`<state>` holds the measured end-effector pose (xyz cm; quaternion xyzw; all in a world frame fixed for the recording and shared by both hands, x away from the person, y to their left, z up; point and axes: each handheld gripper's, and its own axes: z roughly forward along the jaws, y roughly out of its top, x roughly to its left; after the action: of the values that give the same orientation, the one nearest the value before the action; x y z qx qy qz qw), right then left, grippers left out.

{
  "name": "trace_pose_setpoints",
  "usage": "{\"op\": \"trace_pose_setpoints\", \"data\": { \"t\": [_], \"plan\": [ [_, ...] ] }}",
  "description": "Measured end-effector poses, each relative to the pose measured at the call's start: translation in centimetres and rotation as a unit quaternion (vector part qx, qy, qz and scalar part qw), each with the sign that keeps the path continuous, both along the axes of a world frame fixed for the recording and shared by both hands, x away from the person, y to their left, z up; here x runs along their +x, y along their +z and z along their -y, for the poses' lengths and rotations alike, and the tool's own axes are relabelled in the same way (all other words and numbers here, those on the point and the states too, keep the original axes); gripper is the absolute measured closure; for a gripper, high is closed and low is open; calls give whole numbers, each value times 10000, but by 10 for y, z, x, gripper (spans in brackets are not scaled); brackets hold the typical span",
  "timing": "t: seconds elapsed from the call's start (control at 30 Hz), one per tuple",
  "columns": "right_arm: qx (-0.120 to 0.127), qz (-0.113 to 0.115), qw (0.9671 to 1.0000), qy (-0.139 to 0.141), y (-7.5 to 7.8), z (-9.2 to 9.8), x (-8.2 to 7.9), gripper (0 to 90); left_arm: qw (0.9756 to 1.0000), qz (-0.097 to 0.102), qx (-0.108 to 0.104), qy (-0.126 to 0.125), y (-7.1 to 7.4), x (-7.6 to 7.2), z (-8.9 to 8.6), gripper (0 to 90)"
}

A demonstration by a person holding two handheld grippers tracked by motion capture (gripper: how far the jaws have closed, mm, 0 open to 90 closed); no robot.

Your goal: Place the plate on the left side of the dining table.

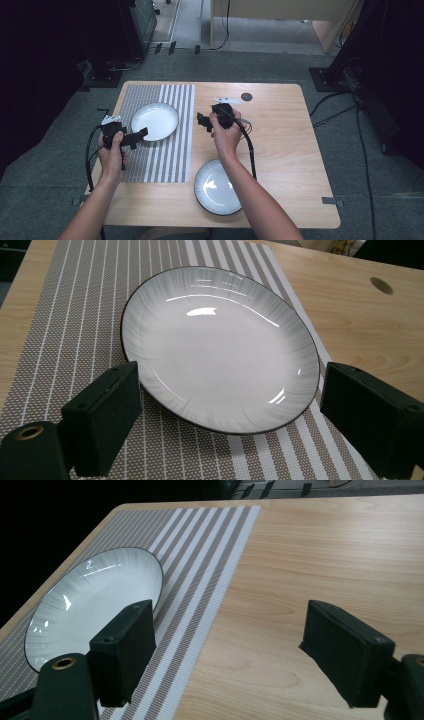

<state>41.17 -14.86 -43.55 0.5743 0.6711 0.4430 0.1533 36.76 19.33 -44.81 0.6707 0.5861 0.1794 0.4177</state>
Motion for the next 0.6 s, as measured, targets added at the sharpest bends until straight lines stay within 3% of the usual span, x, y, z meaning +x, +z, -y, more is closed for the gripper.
{"op": "trace_pose_setpoints", "data": {
  "t": [0.2,0.4,0.6],
  "plan": [
    [-126,15,9999,-21,0,19,-15,215,9995,99,245,-178,0,-15,4,94],
    [-128,5,9999,-58,0,39,-32,215,9988,109,280,-387,-3,-32,10,94],
    [-294,109,9994,-138,0,55,-49,214,9982,180,310,-481,-5,-48,13,94]
  ]
}}
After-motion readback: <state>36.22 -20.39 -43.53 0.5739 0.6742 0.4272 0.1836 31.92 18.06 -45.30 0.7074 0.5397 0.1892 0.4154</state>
